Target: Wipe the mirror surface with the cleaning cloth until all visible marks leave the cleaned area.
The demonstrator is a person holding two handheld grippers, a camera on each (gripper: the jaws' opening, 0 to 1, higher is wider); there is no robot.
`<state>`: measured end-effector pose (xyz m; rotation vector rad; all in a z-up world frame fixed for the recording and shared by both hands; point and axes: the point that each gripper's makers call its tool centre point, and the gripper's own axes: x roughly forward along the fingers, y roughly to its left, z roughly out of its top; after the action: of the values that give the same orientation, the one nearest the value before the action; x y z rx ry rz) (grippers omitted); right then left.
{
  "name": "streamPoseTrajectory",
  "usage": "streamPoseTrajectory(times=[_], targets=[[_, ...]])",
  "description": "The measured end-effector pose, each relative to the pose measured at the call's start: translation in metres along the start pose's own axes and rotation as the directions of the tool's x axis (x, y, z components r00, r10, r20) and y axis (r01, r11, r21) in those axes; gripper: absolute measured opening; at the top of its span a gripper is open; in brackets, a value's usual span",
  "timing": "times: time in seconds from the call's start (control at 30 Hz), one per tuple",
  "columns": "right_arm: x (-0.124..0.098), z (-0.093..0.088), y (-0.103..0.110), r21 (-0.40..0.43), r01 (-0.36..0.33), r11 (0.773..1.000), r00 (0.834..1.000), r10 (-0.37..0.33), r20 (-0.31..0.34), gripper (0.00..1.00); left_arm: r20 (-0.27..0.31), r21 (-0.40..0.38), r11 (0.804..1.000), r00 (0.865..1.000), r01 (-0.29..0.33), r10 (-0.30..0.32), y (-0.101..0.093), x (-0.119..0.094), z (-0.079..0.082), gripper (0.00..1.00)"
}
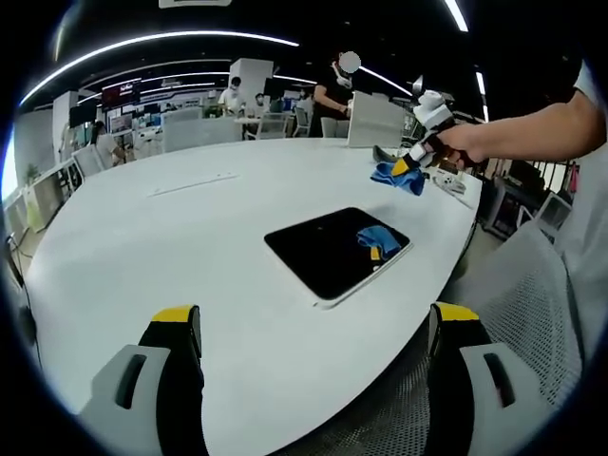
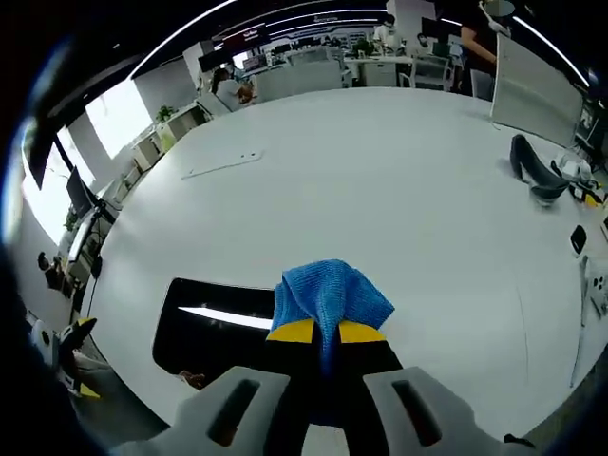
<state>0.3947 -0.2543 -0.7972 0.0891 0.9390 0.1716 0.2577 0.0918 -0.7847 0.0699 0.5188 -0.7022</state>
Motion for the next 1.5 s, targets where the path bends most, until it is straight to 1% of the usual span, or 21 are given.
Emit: streamPoseTrajectory(times=[0.17, 0.27, 0.37, 0.43, 0.53, 0.63, 0.7, 0.97, 1.07, 1.2, 1.23, 1.27, 1.3, 1.33, 1.37, 1.4, 1.43, 1.47, 1.5], targets=[[0.014, -0.014, -0.011, 0.006, 0.029, 1.0, 0.999, -0.029, -0.024, 0.01, 0.006, -0.003, 1.0, 1.0, -0.011, 0.011, 0.002, 0.0, 0.002, 0.99], [0.022, -0.024, -0.016, 0.024, 0.043, 0.999, 0.998, -0.042, -0.041, 0.02, 0.006, 0.005, 1.0, 1.0, -0.019, 0.019, 0.003, 0.0, 0.002, 0.99], [0.031, -0.033, -0.016, 0.027, 0.046, 0.999, 0.997, -0.045, -0.055, 0.02, 0.002, 0.006, 1.0, 1.0, -0.026, 0.026, 0.004, 0.0, 0.001, 0.99], [0.037, -0.037, -0.015, 0.006, 0.056, 0.998, 0.997, -0.055, -0.058, 0.02, 0.004, 0.006, 1.0, 1.0, -0.026, 0.026, 0.004, 0.0, 0.001, 0.99], [0.044, -0.044, -0.013, 0.028, 0.05, 0.998, 0.996, -0.048, -0.071, 0.02, 0.011, 0.008, 1.0, 1.0, -0.027, 0.027, 0.004, -0.001, 0.003, 0.99], [0.05, -0.05, -0.013, -0.005, 0.062, 0.998, 0.995, -0.063, -0.08, 0.02, 0.001, 0.005, 0.999, 0.999, -0.032, 0.032, 0.005, 0.0, 0.001, 0.99], [0.053, -0.056, -0.013, -0.037, 0.055, 0.998, 0.992, -0.059, -0.11, 0.02, 0.005, 0.009, 0.999, 0.999, -0.032, 0.032, 0.005, 0.0, 0.002, 0.99], [0.054, -0.056, -0.013, -0.064, 0.057, 0.996, 0.991, -0.064, -0.116, 0.03, -0.004, 0.005, 0.999, 0.999, -0.035, 0.035, 0.006, 0.0, 0.0, 0.99], [0.054, -0.056, -0.014, -0.038, 0.046, 0.998, 0.993, -0.05, -0.11, 0.03, -0.007, 0.005, 0.999, 0.999, -0.035, 0.035, 0.006, 0.0, 0.0, 0.99], [0.048, -0.055, -0.01, -0.029, 0.015, 0.999, 0.996, -0.017, -0.086, 0.1, 0.0, 0.0, 0.999, 0.999, -0.035, 0.035, 0.006, 0.0, 0.001, 0.99], [0.043, -0.05, -0.006, -0.034, -0.012, 0.999, 0.998, 0.01, -0.06, 0.12, 0.004, -0.008, 0.999, 0.999, -0.035, 0.035, 0.006, -0.001, 0.003, 0.99], [0.039, -0.047, -0.004, -0.037, -0.028, 0.999, 0.998, 0.026, -0.049, 0.16, 0.007, -0.013, 0.999, 0.999, -0.035, 0.035, 0.007, -0.001, 0.003, 0.99], [0.036, -0.044, -0.002, -0.041, -0.045, 0.998, 0.998, 0.043, -0.038, 0.21, 0.011, -0.019, 0.999, 0.999, -0.033, 0.033, 0.007, -0.001, 0.003, 0.99], [0.03, -0.037, 0.001, -0.055, -0.075, 0.996, 0.997, 0.075, -0.006, 0.25, 0.013, -0.02, 0.999, 0.999, -0.033, 0.034, 0.007, -0.001, 0.004, 0.99], [0.026, -0.032, -0.001, -0.066, -0.078, 0.995, 0.997, 0.079, 0.008, 0.28, 0.015, -0.02, 0.999, 0.999, -0.033, 0.033, 0.007, -0.001, 0.004, 0.99], [0.018, -0.022, 0.001, -0.107, -0.11, 0.988, 0.992, 0.116, 0.052, 0.34, 0.022, -0.023, 0.999, 0.999, -0.031, 0.031, 0.006, -0.001, 0.006, 0.99], [0.012, -0.019, 0.002, -0.12, -0.12, 0.986, 0.989, 0.128, 0.068, 0.38, 0.026, -0.026, 0.999, 0.999, -0.031, 0.031, 0.006, -0.002, 0.007, 0.99], [0.003, -0.015, 0.003, -0.151, -0.137, 0.979, 0.984, 0.152, 0.091, 0.43, 0.035, -0.03, 0.999, 0.999, -0.029, 0.03, 0.006, -0.002, 0.008, 0.99], [-0.002, -0.01, 0.007, -0.179, -0.159, 0.971, 0.975, 0.183, 0.124, 0.47, 0.038, -0.032, 0.999, 0.999, -0.028, 0.029, 0.006, -0.003, 0.009, 0.99]])
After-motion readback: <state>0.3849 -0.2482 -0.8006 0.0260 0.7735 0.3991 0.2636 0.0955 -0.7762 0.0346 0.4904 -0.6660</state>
